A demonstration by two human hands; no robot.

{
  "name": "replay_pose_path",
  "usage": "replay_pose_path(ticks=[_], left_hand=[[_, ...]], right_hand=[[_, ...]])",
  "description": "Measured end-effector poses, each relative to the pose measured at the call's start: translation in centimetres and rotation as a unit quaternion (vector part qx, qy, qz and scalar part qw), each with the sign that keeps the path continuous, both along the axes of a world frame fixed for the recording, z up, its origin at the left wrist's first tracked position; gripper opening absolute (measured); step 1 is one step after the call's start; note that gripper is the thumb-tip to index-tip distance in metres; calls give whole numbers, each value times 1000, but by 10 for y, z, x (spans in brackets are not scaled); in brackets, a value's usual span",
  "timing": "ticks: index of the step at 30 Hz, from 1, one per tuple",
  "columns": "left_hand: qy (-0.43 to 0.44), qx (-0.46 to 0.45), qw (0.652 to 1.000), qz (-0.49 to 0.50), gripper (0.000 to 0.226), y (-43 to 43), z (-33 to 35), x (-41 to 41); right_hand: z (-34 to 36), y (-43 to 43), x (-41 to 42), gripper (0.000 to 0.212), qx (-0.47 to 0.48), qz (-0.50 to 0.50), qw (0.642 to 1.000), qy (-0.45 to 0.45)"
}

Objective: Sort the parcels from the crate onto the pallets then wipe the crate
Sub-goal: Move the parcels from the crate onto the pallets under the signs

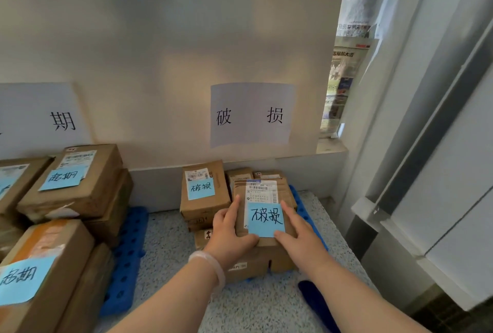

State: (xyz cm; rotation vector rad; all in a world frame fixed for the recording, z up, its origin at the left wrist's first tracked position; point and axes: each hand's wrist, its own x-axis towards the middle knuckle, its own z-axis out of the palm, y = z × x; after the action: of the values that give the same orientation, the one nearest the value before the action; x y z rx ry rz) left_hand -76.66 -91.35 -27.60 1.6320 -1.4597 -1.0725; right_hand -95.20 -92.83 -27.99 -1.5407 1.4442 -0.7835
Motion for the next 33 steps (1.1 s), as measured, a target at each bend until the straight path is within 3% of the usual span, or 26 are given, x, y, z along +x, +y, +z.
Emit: replay_pose_path(ticks=[17,25,33], left_hand=[[-14,34,998,53,89,-161,-16,-60],[-76,56,994,50,89,-209,-43,-71],[-216,48,973,60,84,-224,-59,-65]], right_hand=[[-24,-184,-48,70,46,14,999,11],[-51,-238,-51,71,76,18,997,15],[-64,-253,-46,70,59,24,997,39]])
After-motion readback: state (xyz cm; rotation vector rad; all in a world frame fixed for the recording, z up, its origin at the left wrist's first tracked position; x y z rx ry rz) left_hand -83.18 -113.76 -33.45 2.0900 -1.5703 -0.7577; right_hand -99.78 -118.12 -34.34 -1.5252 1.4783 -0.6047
